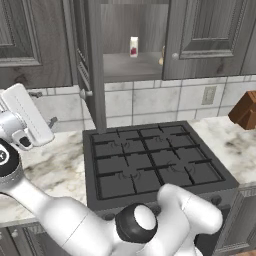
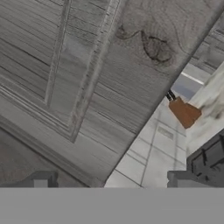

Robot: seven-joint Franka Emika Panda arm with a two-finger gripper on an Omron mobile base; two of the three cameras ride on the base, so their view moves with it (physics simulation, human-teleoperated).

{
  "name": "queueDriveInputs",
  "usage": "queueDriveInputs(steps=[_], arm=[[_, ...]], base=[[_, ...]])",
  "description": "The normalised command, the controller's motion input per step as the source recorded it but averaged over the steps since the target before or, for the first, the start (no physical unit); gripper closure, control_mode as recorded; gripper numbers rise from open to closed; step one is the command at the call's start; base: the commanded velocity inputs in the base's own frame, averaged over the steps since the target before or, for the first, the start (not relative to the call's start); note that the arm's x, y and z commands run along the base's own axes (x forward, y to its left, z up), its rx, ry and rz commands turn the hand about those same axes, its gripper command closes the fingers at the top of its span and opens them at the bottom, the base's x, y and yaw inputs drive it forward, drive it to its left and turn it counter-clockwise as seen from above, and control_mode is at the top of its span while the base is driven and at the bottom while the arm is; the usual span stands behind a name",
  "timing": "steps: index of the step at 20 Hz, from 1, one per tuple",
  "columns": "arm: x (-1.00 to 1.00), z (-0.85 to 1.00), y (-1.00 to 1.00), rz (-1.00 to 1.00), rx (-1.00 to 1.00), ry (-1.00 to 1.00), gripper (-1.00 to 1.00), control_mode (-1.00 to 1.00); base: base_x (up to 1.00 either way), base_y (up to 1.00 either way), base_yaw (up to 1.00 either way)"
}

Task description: Pick the candle and jar from the dining table and place them in the open cabinet. Close the cabinet after placing the objects.

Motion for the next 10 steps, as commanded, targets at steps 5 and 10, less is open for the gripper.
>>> queueDriveInputs(steps=[5,10], arm=[[0.24,0.14,0.0,-0.17,0.0,-0.02,-1.0,-1.0],[0.01,0.24,-0.07,-0.17,0.0,-0.02,-1.0,-1.0]], base=[[0.0,0.0,0.0],[0.0,0.0,0.0]])
